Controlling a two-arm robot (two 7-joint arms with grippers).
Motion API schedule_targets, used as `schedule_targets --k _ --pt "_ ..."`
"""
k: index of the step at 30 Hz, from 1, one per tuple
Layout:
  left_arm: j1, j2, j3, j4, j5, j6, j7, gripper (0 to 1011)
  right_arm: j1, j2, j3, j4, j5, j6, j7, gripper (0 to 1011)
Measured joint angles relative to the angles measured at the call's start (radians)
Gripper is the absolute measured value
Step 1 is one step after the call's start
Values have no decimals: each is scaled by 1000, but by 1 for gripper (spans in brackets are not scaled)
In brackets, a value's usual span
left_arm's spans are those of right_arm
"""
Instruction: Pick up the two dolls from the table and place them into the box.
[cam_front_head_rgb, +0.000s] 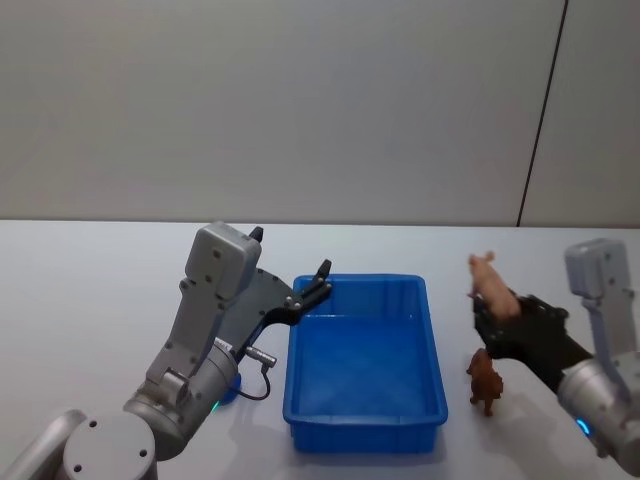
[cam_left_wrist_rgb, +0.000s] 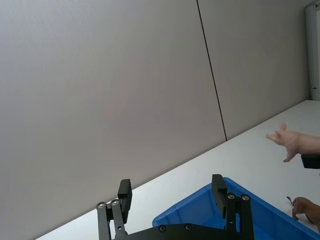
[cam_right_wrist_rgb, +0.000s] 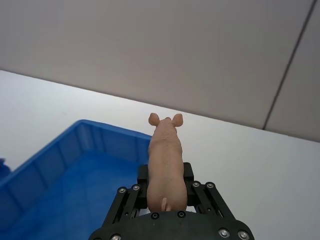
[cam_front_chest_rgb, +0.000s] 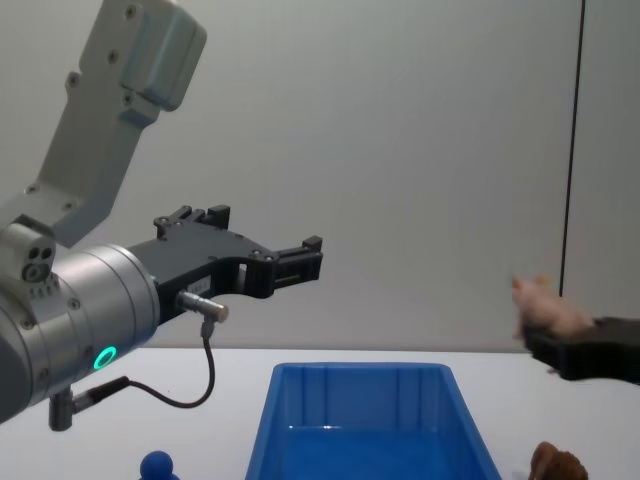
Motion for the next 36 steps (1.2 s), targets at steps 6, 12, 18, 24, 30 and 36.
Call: schedule_targets --k 6,12,18,24,30,36 --pt "0 0 0 0 0 0 0 1001 26 -19 -20 1 -34 18 60 379" --pt "0 0 0 0 0 0 0 1001 66 -53 -55 36 -89 50 130 379" --pt "0 0 0 0 0 0 0 1001 101 -85 -87 81 -131 71 173 379" --pt "0 0 0 0 0 0 0 1001 121 -107 -106 111 -157 83 197 510" --pt "0 0 0 0 0 0 0 1001 131 -116 -115 125 -168 86 205 689" --pt "0 0 0 0 0 0 0 1001 132 -115 -115 125 -167 73 197 858"
